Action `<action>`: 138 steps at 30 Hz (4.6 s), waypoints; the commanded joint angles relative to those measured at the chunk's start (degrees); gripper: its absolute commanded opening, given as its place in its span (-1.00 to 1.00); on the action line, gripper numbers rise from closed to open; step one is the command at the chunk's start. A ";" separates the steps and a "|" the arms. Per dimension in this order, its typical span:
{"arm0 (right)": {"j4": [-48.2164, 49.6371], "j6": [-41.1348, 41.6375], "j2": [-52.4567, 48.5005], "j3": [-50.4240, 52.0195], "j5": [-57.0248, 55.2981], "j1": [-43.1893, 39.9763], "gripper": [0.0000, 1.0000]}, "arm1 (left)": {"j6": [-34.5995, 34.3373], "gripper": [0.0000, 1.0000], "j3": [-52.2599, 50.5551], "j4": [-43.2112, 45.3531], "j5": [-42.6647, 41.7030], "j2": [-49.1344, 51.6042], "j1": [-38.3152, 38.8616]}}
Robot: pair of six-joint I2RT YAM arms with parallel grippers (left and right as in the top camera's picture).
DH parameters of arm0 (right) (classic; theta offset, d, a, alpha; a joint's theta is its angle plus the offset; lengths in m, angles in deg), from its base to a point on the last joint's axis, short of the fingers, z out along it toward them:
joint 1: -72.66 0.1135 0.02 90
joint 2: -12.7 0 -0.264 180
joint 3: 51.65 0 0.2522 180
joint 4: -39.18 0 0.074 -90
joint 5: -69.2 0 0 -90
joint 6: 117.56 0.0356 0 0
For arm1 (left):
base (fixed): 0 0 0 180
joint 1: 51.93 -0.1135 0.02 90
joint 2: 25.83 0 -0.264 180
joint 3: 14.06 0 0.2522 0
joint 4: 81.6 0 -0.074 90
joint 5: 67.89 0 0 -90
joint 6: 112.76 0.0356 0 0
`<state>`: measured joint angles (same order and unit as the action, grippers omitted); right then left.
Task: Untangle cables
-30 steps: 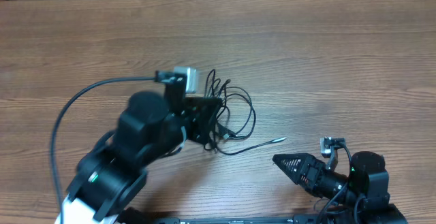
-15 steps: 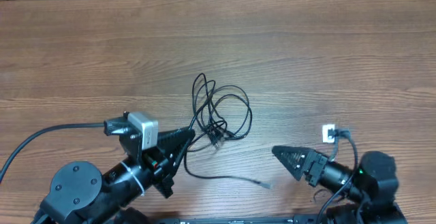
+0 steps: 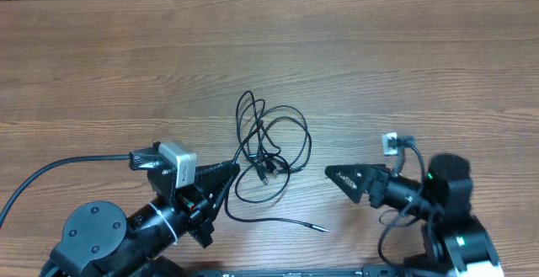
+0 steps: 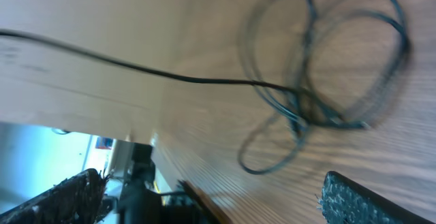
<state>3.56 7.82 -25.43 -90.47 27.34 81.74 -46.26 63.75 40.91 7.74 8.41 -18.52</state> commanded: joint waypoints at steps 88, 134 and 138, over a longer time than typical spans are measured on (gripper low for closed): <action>1.62 -9.68 4.33 -13.14 -21.68 31.78 -0.92 | -35.78 -0.91 -15.13 -6.73 17.38 -0.33 0.00; 19.10 -22.43 -25.00 -13.16 -21.38 45.03 -0.92 | -36.68 -0.72 -15.19 0.26 4.48 6.91 0.00; 16.50 -26.93 -24.98 -13.40 -38.53 43.95 -0.93 | -34.16 -0.01 -15.19 -3.65 5.51 6.91 0.00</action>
<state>20.49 -12.68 -50.06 -102.49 1.24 126.35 -82.17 48.89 38.75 12.87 15.33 -18.54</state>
